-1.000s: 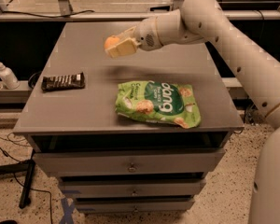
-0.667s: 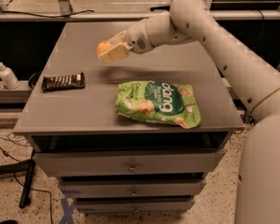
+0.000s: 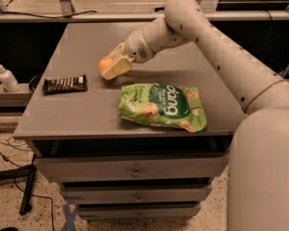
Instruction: Move orange near rxbar chocolate
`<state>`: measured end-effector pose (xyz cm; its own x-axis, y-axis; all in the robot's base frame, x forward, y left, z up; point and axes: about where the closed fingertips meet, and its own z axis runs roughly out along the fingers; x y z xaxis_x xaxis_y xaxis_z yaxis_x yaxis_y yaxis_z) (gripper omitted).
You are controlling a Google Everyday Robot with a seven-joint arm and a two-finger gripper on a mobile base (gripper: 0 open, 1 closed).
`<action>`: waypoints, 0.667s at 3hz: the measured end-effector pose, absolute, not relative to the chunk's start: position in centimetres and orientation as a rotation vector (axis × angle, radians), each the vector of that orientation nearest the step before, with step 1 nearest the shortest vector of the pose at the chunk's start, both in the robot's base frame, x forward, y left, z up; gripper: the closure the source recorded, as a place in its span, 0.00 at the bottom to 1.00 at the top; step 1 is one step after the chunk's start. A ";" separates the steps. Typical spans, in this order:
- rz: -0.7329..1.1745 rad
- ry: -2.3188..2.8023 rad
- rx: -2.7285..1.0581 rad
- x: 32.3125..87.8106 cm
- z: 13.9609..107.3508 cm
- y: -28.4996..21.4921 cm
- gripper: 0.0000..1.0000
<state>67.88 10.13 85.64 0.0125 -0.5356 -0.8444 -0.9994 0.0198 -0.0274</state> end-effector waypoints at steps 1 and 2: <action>0.869 1.599 -1.662 67.3 84.8 10.0 1.00; 0.920 1.600 -1.692 66.5 84.3 11.0 0.89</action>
Offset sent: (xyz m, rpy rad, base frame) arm -0.0274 0.0201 -0.0167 -0.0272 0.1105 0.1293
